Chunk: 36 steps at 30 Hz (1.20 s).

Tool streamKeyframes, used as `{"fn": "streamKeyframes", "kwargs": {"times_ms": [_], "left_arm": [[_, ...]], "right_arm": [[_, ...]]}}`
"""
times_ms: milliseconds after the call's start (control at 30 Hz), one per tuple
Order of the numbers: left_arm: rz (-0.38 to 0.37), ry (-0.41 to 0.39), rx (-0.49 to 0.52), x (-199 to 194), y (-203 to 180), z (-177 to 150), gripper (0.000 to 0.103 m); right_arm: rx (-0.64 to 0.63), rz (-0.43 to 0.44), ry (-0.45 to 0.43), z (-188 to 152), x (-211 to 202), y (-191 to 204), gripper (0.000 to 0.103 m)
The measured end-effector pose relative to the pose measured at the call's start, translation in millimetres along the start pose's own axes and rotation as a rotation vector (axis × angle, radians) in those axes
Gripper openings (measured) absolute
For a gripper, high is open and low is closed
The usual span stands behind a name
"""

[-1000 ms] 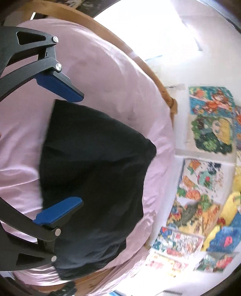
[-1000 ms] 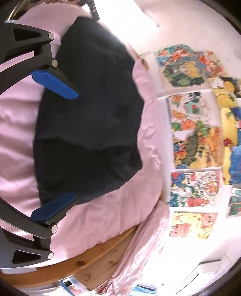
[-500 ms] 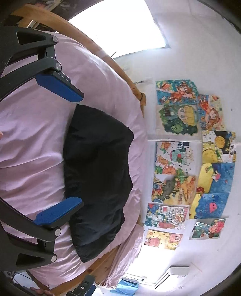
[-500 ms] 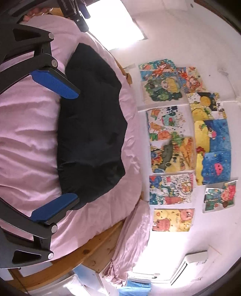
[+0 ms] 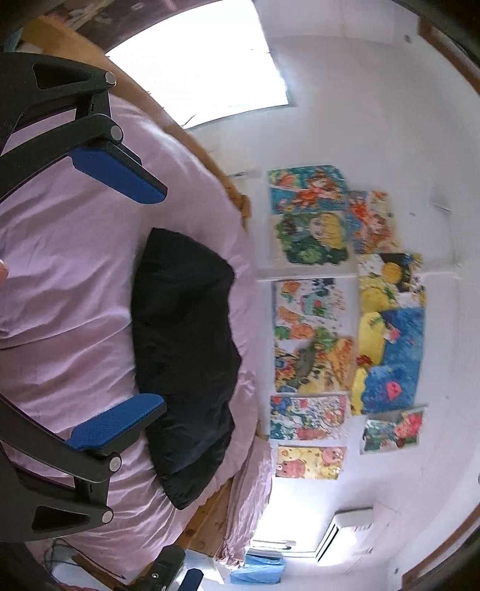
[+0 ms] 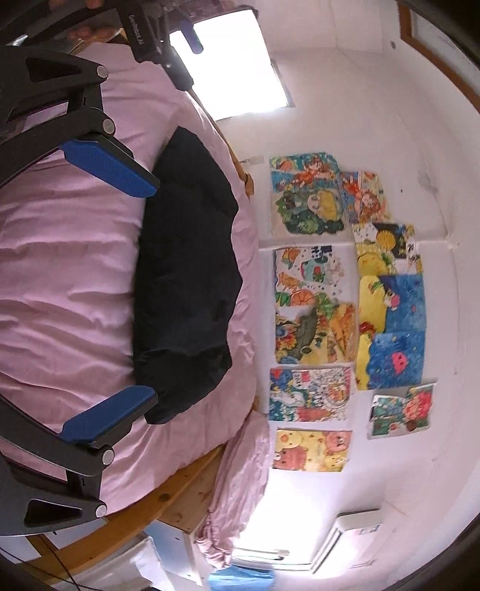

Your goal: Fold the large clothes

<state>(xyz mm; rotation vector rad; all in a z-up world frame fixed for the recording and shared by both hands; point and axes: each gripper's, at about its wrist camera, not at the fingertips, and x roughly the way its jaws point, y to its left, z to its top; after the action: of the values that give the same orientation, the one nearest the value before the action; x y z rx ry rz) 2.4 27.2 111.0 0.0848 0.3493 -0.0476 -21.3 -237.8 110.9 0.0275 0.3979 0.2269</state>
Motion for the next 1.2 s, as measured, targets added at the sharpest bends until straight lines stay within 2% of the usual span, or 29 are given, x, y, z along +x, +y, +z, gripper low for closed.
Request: {"fn": "streamKeyframes", "kwargs": {"times_ms": [167, 267, 400, 567, 800, 1200], "left_arm": [[-0.005, -0.039, 0.019, -16, -4, -7, 0.101], [-0.006, -0.018, 0.026, -17, -5, -14, 0.101], [0.005, 0.052, 0.029, -13, -7, -30, 0.101], [0.019, 0.113, -0.020, -11, -2, -45, 0.101], [0.057, 0.108, -0.074, -14, 6, -49, 0.101], [0.090, 0.174, -0.032, -2, 4, -62, 0.101]], "right_arm": [[-0.002, -0.009, -0.027, -8, -14, 1, 0.103], [0.002, -0.021, -0.030, -15, -17, 0, 0.103], [0.018, -0.030, -0.005, -26, -14, -2, 0.103], [0.014, -0.051, 0.029, -37, -9, -1, 0.103], [-0.023, -0.053, 0.097, -49, 2, 9, 0.103], [-0.030, -0.053, 0.153, -62, 13, 10, 0.103]]}}
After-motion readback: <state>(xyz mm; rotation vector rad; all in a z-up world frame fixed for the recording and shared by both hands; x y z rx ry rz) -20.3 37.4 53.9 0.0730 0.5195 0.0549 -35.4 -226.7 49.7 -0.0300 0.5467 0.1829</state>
